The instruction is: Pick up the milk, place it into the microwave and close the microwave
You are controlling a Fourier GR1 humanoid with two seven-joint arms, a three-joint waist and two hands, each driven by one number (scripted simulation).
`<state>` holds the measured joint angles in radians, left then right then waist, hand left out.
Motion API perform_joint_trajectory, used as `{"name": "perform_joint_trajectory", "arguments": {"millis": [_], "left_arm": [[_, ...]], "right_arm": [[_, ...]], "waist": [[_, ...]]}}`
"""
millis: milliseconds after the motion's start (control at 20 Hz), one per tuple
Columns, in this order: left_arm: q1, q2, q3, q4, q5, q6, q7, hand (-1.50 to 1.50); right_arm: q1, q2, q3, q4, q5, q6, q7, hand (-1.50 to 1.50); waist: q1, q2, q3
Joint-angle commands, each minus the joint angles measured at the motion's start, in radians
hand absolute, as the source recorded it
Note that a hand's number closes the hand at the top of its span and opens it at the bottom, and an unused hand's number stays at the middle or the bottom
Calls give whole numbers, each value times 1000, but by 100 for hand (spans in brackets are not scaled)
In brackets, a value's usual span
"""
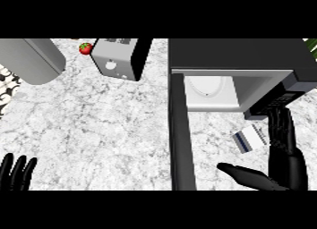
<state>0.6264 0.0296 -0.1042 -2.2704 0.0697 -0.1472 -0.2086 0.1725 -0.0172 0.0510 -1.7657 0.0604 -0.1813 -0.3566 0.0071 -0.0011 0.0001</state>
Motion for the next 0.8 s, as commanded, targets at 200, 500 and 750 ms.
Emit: {"name": "perform_joint_trajectory", "arguments": {"millis": [200, 500, 750], "left_arm": [[119, -3, -27, -63, -6, -35, -49, -150], [101, 11, 25, -48, 44, -62, -67, -150], [102, -28, -55, -23, -50, -36, -74, -150]], "right_arm": [[-84, -44, -135, 215, -43, 11, -101, -150], [-101, -63, -189, 365, -37, 7, -205, -150], [-118, -127, -240, 484, -70, 90, -287, -150]], "waist": [[2, 0, 0], [2, 0, 0], [0, 0, 0]]}}
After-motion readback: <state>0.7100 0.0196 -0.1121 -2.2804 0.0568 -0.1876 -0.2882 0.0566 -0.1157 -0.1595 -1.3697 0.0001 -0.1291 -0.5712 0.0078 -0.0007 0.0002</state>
